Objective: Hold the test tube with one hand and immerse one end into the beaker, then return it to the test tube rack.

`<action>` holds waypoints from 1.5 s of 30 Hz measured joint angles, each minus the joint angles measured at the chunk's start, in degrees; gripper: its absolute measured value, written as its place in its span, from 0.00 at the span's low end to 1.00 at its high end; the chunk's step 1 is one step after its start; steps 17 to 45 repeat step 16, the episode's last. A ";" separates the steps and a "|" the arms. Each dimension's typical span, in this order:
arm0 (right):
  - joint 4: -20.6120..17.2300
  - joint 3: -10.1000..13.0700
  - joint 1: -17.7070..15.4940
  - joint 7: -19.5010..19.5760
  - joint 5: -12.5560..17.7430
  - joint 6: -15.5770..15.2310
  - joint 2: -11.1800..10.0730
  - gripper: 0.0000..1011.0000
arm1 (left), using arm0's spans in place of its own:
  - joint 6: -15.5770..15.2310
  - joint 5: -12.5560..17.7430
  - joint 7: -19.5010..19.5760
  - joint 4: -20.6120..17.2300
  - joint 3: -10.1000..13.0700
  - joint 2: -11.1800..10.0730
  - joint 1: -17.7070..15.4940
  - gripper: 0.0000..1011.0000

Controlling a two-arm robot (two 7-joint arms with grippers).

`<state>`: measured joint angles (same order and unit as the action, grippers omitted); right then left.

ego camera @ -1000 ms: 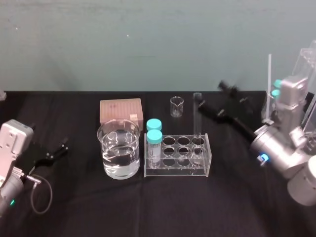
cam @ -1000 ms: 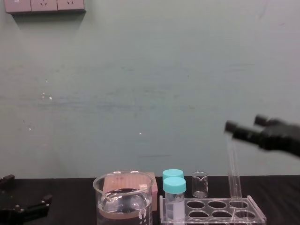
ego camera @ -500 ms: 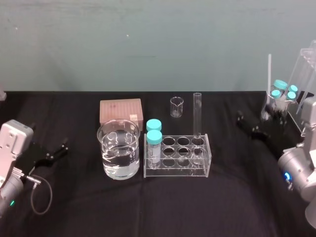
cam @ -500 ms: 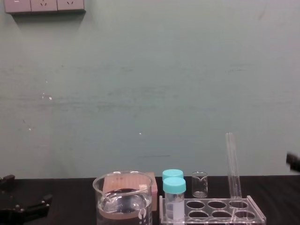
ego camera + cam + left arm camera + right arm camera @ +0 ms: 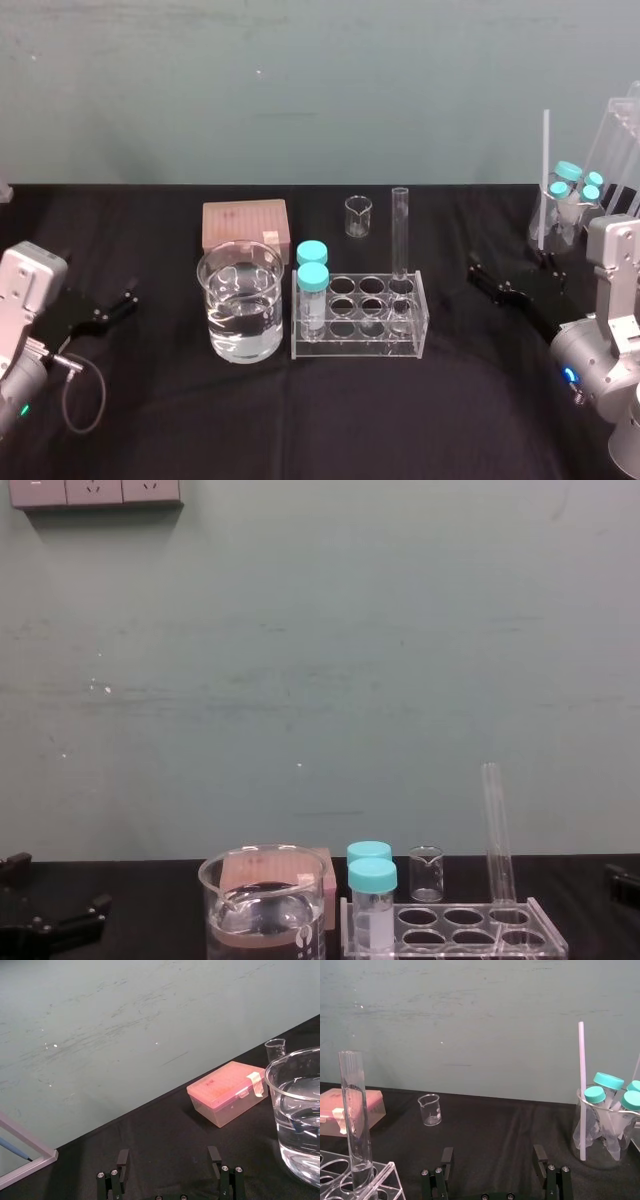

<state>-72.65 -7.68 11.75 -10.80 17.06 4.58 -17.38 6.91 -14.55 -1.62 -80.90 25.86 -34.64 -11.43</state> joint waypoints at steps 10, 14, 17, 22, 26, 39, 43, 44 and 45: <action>-0.15 0.00 0.00 -0.02 0.17 0.16 -0.04 0.99 | 0.00 0.00 0.00 0.00 0.00 0.00 0.00 0.99; -0.18 0.00 0.00 -0.02 0.23 0.19 -0.06 0.99 | 0.00 0.00 0.00 0.00 0.00 0.00 0.00 0.99; -0.20 0.00 0.00 -0.03 0.26 0.21 -0.07 0.99 | 0.00 0.00 0.00 0.00 0.00 0.00 0.00 0.99; -0.20 0.00 0.00 -0.03 0.26 0.21 -0.07 0.99 | 0.00 0.00 0.00 0.00 0.00 0.00 0.00 0.99; -0.20 0.00 0.00 -0.03 0.26 0.21 -0.07 0.99 | 0.00 0.00 0.00 0.00 0.00 0.00 0.00 0.99; -0.20 0.00 0.00 -0.03 0.26 0.21 -0.07 0.99 | 0.00 0.00 0.00 0.00 0.00 0.00 0.00 0.99; -0.20 0.00 0.00 -0.03 0.26 0.21 -0.07 0.99 | 0.00 0.00 0.00 0.00 0.00 0.00 0.00 0.99; -0.20 0.00 0.00 -0.03 0.26 0.21 -0.07 0.99 | 0.00 0.00 0.00 0.00 0.00 0.00 0.00 0.99; -0.20 0.00 0.00 -0.03 0.26 0.21 -0.07 0.99 | 0.00 0.00 0.00 0.00 0.00 0.00 0.00 0.99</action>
